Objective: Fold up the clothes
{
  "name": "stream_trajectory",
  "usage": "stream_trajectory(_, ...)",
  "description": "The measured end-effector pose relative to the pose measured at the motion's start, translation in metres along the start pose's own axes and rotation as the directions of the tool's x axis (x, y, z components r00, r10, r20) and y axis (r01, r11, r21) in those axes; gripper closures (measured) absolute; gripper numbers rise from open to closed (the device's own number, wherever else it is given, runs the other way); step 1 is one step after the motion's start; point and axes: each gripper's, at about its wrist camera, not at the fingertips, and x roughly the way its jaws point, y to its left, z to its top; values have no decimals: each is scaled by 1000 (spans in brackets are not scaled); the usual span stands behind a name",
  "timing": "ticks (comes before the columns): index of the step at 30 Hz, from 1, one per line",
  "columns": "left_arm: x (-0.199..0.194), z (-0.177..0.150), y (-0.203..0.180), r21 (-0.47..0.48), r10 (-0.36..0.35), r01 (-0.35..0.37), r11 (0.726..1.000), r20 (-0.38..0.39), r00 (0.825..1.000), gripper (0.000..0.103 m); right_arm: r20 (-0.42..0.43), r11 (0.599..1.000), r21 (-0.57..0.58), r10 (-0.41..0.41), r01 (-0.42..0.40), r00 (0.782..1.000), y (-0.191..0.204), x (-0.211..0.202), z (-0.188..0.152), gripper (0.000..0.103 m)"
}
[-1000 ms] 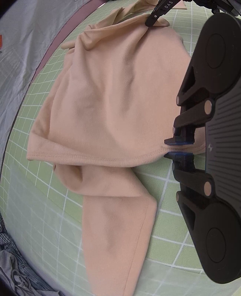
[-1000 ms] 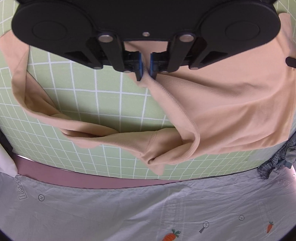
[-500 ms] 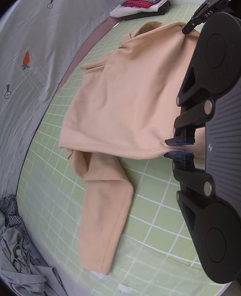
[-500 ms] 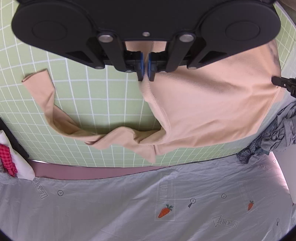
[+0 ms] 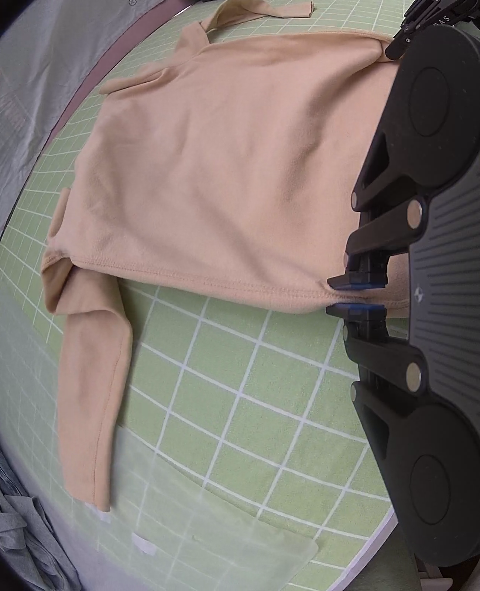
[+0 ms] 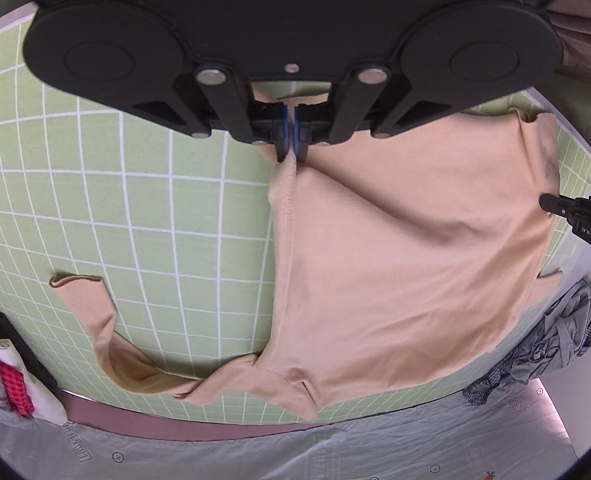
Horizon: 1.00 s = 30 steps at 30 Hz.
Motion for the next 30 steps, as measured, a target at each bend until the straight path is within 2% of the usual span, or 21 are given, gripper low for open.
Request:
stream_trajectory(6, 6, 14, 2, -24, 20, -20, 999, -21, 1000, 91, -32, 999, -50, 2, -4, 999, 0, 5, 6, 99)
stream_trajectory(7, 5, 18, 2, -30, 19, -19, 999, -18, 1000, 86, -30, 999, -37, 6, -7, 1000, -2, 5, 7, 97)
stream_trajectory(8, 2, 22, 1, -30, 19, -19, 999, -5, 1000, 80, -21, 1000, -23, 9, -9, 1000, -5, 5, 11, 93)
stream_trajectory(10, -4, 32, 1, -31, 18, -17, 999, 20, 1000, 72, 2, 1000, 2, 13, -13, 1000, -12, 3, 19, 76)
stream_trajectory(13, -17, 50, 2, -50, -7, 11, 999, 77, 997, 61, 46, 999, 47, 19, -21, 999, -24, -1, 37, 63)
stream_trajectory(15, -23, 62, 1, -67, -9, 17, 998, 119, 993, 55, 86, 996, 87, 25, -33, 996, -38, 0, 51, 58)
stream_trajectory(17, -24, 76, 3, -75, -1, 12, 997, 156, 988, 47, 119, 992, 124, 0, -15, 993, -52, 5, 67, 57)
stream_trajectory(19, -18, 94, -1, -82, 21, -6, 997, 174, 985, 44, 139, 989, 149, -34, 13, 990, -69, 14, 86, 54)
stream_trajectory(21, -11, 107, -6, -82, 33, -20, 996, 168, 985, 43, 153, 986, 163, -45, 20, 987, -85, 24, 104, 52)
stream_trajectory(25, 14, 134, -25, -68, 63, -54, 996, 133, 989, 43, 137, 985, 169, -53, 30, 989, -97, 35, 120, 51)
stream_trajectory(30, 39, 142, -39, -81, 72, -66, 995, 75, 995, 41, 117, 983, 176, -64, 42, 991, -112, 50, 139, 51)
